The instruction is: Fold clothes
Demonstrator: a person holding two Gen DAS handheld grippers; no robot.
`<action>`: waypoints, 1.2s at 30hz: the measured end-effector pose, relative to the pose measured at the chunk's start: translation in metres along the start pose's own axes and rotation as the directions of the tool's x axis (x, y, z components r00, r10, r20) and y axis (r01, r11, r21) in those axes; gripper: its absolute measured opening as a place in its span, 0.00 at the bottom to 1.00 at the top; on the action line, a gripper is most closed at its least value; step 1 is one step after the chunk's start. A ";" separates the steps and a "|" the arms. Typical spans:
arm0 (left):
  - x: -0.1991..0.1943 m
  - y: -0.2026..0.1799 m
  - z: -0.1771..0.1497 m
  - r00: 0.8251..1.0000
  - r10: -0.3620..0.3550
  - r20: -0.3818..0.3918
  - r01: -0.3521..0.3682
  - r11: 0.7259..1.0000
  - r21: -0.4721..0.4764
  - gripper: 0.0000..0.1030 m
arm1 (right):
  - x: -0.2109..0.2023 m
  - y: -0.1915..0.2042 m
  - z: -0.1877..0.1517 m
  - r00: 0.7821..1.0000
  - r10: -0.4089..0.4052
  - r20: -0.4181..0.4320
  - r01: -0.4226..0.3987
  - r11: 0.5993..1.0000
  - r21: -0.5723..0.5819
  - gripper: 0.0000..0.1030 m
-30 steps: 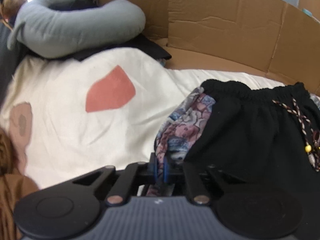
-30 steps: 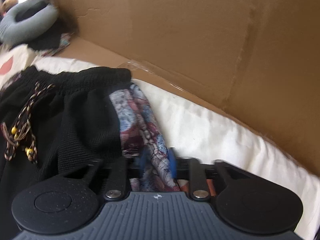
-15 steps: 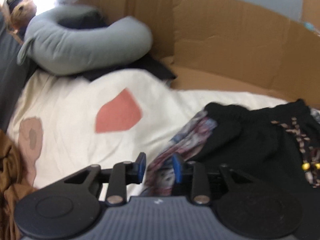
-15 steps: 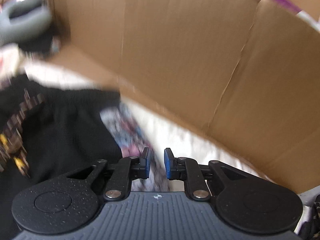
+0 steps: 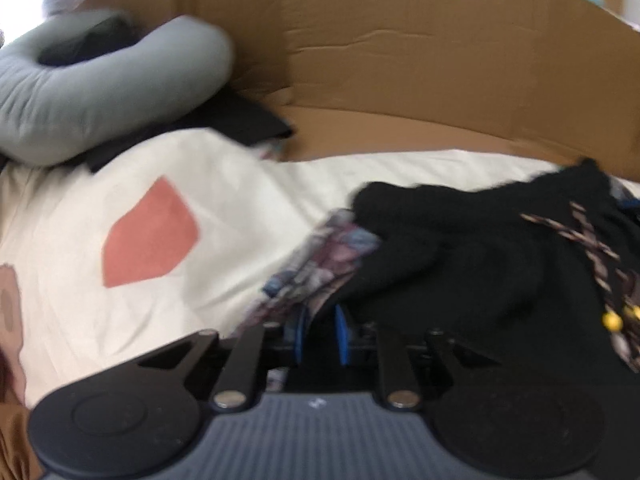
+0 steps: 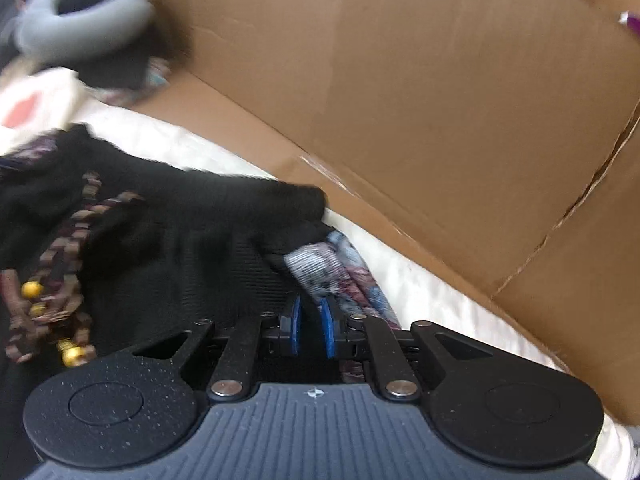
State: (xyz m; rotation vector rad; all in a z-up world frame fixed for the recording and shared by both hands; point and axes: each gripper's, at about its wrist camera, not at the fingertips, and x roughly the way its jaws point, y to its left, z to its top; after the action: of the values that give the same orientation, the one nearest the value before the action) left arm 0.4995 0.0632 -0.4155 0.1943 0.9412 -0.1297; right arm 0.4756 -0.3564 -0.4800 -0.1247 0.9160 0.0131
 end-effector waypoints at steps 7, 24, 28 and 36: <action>-0.005 0.008 0.014 0.999 -0.013 -0.034 0.010 0.997 -0.075 0.18 | 0.009 -0.026 0.026 0.995 0.054 -0.079 -0.041 0.986 0.159 0.17; -0.077 0.031 -0.061 0.996 -0.067 -0.063 0.060 0.993 -0.098 0.27 | -0.101 -0.073 -0.044 0.998 0.036 -0.060 -0.031 0.995 0.092 0.30; -0.093 0.037 -0.087 0.994 -0.071 -0.083 0.062 0.992 -0.107 0.27 | -0.114 -0.067 -0.079 0.994 0.034 -0.099 -0.025 0.995 0.095 0.17; -0.109 0.052 -0.146 0.989 -0.041 -0.140 0.020 0.989 -0.149 0.26 | -0.119 -0.051 -0.143 0.981 0.026 -0.192 -0.011 0.997 0.078 0.17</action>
State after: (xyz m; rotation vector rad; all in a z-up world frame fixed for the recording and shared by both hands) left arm 0.3312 0.1493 -0.4049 0.0525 1.0926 -0.0742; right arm 0.2935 -0.4182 -0.4665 -0.0468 1.1105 -0.0168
